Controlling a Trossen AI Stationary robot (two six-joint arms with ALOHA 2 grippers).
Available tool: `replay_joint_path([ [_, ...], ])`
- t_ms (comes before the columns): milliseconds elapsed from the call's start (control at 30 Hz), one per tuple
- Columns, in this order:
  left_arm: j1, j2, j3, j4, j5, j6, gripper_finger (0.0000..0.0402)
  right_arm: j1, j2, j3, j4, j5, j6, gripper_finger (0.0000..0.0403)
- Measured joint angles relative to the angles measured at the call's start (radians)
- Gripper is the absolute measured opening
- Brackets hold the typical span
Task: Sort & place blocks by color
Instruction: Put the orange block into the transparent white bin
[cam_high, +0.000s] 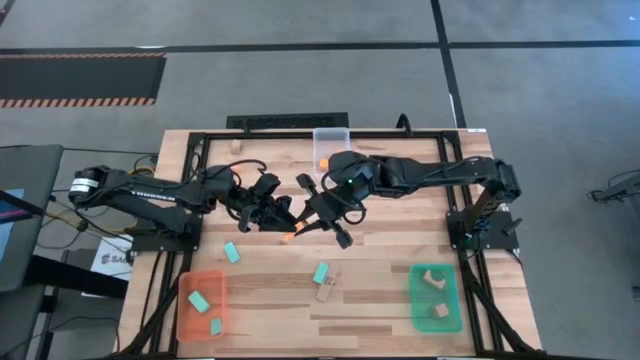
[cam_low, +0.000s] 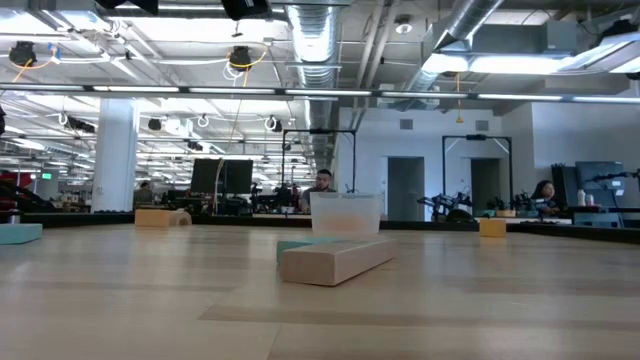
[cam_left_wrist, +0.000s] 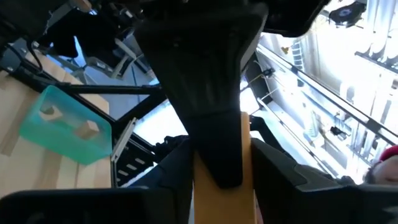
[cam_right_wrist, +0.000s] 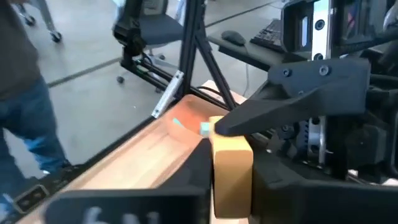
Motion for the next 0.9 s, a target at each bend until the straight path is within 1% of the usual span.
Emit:
replay_joint_path([
  [33,0.000,-0.001,0.000,0.002,-0.003,0.010,0.0124,-0.006,0.000,0.000,-0.002,-0.014,0.004,0.0051],
  [67,0.004,-0.001,0.000,0.001,-0.008,0.025,0.0140,-0.013,-0.002,0.000,-0.007,-0.031,0.018,0.0047],
  [133,0.021,-0.001,0.000,-0.005,0.006,0.054,0.0175,-0.030,-0.006,0.000,-0.030,-0.048,0.050,0.0047],
  [200,0.047,-0.004,0.002,-0.051,0.053,0.065,0.0206,-0.050,-0.017,0.003,-0.088,-0.051,0.090,0.0047],
  [267,0.081,-0.026,0.002,-0.202,0.076,0.069,0.0228,-0.079,-0.048,0.005,-0.217,-0.051,0.104,0.0047],
  [300,0.097,-0.041,0.002,-0.295,0.064,0.092,0.0234,-0.095,-0.063,0.009,-0.264,-0.053,0.099,0.0050],
  [367,0.126,-0.090,0.002,-0.519,-0.014,0.162,0.0240,-0.135,-0.099,0.010,-0.387,-0.053,0.077,0.0055],
  [400,0.137,-0.112,0.002,-0.614,-0.076,0.193,0.0241,-0.157,-0.112,0.010,-0.445,-0.050,0.061,0.0055],
  [467,0.152,-0.162,0.001,-0.815,-0.207,0.227,0.0240,-0.209,-0.126,0.010,-0.528,0.002,0.039,0.0053],
  [533,0.156,-0.199,0.000,-0.931,-0.329,0.237,0.0238,-0.269,-0.128,0.010,-0.584,0.090,0.032,0.0050],
  [600,0.156,-0.241,0.001,-1.035,-0.438,0.236,0.0237,-0.338,-0.111,0.010,-0.592,0.142,0.046,0.0049],
  [633,0.156,-0.253,0.001,-1.052,-0.479,0.233,0.0237,-0.373,-0.095,0.010,-0.581,0.156,0.060,0.0050],
  [700,0.155,-0.269,0.001,-1.069,-0.527,0.230,0.0237,-0.445,-0.052,0.001,-0.569,0.161,0.098,0.0051],
  [767,0.155,-0.281,0.001,-1.071,-0.551,0.229,0.0237,-0.492,0.012,0.001,-0.547,0.162,0.130,0.0053],
  [833,0.154,-0.287,0.001,-1.070,-0.573,0.222,0.0237,-0.534,0.071,-0.001,-0.562,0.165,0.152,0.0053],
  [900,0.154,-0.284,0.001,-1.073,-0.588,0.211,0.0237,-0.558,0.135,-0.001,-0.534,0.177,0.164,0.0054],
])
